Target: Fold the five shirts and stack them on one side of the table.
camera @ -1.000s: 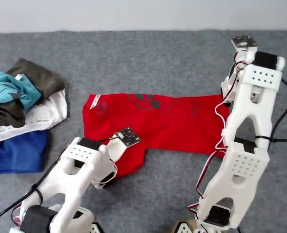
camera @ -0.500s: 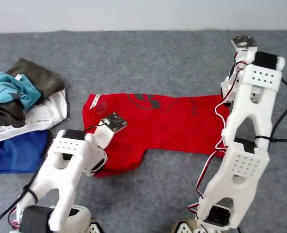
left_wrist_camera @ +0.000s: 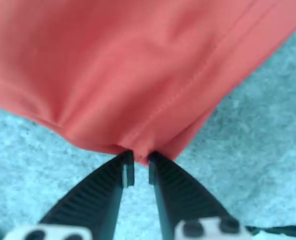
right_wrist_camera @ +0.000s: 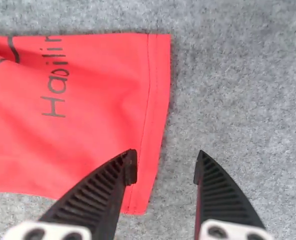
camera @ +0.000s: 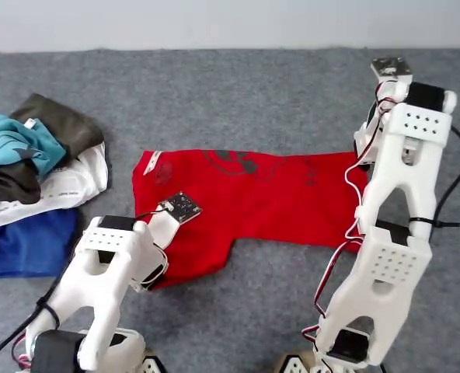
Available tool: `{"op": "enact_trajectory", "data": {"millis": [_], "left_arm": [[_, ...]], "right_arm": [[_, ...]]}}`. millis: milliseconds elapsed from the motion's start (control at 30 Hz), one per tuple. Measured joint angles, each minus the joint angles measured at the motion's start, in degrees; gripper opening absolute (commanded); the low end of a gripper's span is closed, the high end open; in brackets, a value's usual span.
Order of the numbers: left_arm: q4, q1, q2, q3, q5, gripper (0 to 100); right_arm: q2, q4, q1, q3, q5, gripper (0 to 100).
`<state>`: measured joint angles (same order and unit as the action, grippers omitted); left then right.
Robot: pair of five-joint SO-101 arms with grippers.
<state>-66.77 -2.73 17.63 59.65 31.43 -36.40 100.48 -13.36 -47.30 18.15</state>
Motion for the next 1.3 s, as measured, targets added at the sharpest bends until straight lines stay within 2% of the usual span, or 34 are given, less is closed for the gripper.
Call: {"op": "enact_trajectory", "data": {"millis": [100,233,533,700,1100,1300], "left_arm": [[-0.62,0.0,0.0,0.0,0.0,7],[-5.54,0.0,0.26,-1.23,0.0,7],[-16.7,0.7,0.26,-14.77,-3.6,7],[-15.3,0.62,0.26,-14.24,-3.96,12],[-12.48,0.62,0.26,-9.58,-3.96,12],[-8.18,0.62,0.26,-5.01,-3.96,12]], "right_arm": [[0.0,0.0,0.0,0.0,0.0,19.4],[0.0,0.0,0.0,0.0,0.0,19.4],[0.0,0.0,0.0,2.64,0.0,19.4],[0.0,0.0,0.0,3.08,0.0,19.4],[0.0,0.0,0.0,3.08,0.0,19.4],[0.0,0.0,0.0,3.08,0.0,19.4]]}}
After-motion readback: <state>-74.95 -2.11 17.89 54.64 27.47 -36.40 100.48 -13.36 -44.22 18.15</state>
